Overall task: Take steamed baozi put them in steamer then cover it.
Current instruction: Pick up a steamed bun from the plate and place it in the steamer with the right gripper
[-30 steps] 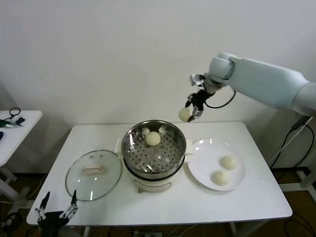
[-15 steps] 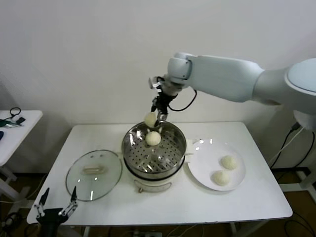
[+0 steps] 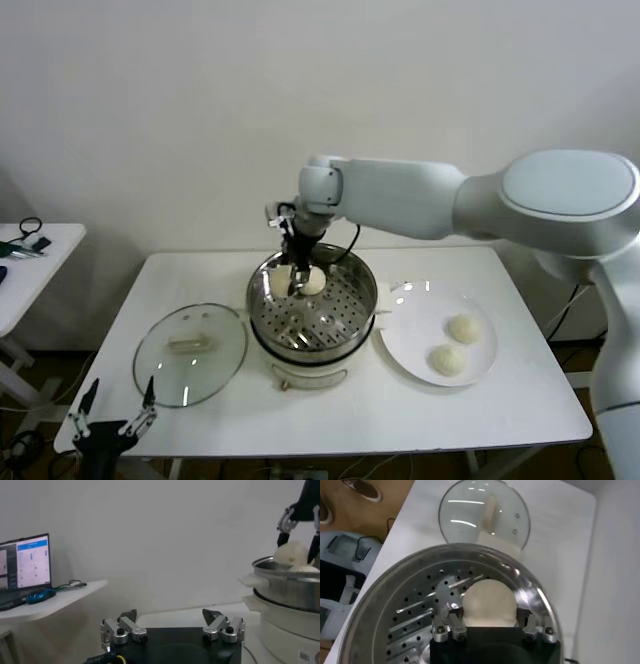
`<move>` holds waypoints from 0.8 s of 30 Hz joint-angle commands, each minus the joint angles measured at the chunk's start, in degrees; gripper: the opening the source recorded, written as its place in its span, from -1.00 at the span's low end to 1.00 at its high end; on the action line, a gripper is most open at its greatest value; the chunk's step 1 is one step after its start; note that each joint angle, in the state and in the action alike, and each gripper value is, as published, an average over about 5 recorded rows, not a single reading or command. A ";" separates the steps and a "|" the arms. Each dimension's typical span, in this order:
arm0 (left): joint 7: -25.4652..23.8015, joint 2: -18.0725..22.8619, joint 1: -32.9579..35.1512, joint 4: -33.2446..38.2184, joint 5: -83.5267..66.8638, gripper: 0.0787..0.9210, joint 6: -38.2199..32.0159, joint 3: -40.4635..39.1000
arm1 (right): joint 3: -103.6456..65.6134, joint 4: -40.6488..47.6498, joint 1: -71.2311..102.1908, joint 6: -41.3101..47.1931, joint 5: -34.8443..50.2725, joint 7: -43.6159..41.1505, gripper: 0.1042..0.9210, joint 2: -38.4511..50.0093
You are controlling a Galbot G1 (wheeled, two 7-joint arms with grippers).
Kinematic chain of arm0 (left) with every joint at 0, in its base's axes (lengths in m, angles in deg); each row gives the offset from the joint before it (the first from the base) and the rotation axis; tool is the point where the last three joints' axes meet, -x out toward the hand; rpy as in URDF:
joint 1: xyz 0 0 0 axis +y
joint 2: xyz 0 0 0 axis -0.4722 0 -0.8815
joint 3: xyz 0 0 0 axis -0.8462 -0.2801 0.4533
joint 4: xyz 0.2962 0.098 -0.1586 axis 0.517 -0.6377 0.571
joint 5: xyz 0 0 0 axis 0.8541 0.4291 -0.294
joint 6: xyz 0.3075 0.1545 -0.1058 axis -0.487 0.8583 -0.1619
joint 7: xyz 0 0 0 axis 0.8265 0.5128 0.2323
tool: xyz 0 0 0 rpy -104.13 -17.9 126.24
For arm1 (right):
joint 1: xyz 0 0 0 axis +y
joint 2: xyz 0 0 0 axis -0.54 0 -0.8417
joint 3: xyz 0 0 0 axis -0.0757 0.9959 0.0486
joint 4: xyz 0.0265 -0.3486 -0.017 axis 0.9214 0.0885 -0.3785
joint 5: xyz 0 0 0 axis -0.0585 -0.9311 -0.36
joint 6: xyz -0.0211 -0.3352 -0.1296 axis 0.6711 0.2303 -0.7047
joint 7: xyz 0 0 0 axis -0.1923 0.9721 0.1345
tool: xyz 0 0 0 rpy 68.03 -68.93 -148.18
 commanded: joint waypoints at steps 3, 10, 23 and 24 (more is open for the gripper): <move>0.06 -0.06 -0.70 -0.41 0.66 0.77 0.39 -0.07 | 0.17 1.93 5.02 0.25 -1.02 0.52 0.43 -2.72; 0.00 -0.34 -1.41 -0.51 0.66 0.77 0.82 -0.05 | 0.59 2.34 5.54 0.05 -1.79 0.41 0.44 -2.59; 0.03 -0.51 -1.19 -0.54 0.70 0.77 0.68 -0.11 | -0.48 0.19 1.86 -0.10 -2.27 -0.49 0.76 0.37; 0.04 -0.50 -1.16 -0.51 0.69 0.77 0.67 -0.11 | -0.50 -0.20 1.00 -0.29 -2.27 -0.91 0.76 1.07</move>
